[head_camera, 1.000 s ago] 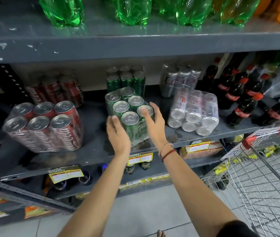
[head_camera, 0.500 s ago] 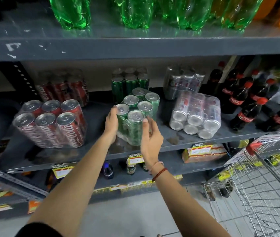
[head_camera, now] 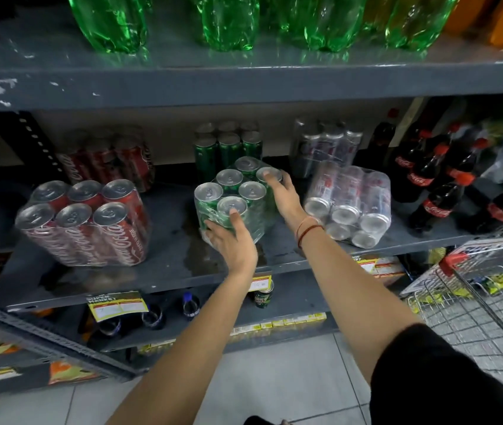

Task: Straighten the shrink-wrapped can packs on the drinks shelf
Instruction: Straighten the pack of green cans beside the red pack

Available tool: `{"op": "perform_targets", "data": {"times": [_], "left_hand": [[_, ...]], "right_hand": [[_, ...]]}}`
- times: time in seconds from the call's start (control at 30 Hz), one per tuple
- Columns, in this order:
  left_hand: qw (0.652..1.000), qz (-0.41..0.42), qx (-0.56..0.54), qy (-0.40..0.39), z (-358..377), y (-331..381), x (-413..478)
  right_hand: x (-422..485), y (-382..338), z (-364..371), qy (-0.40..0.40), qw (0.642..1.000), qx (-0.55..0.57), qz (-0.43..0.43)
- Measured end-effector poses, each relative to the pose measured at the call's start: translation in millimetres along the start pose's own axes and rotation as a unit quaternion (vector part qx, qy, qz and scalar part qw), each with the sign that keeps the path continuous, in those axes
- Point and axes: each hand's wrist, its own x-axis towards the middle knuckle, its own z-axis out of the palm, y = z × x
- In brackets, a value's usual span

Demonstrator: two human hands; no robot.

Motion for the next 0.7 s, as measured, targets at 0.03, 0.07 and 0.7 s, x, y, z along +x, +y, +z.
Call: {"op": "perform_targets", "data": {"times": [0.03, 0.07, 0.7], "left_hand": [[1.000, 0.012, 0.001, -0.002, -4.9, 0.3, 6.5], [1.000, 0.026, 0.002, -0.007, -10.6, 2.0, 13.0], [0.919, 0.341, 0.181, 0.082, 5.3, 37.7, 31.5]], "right_hand": [[-4.6, 4.0, 2.6, 0.029, 0.999, 0.010, -0.016], [-8.5, 9.0, 5.3, 0.059, 0.998, 0.011, -0.035], [-43.4, 1.9, -79.8, 0.272, 0.931, -0.075, -0.232]]}}
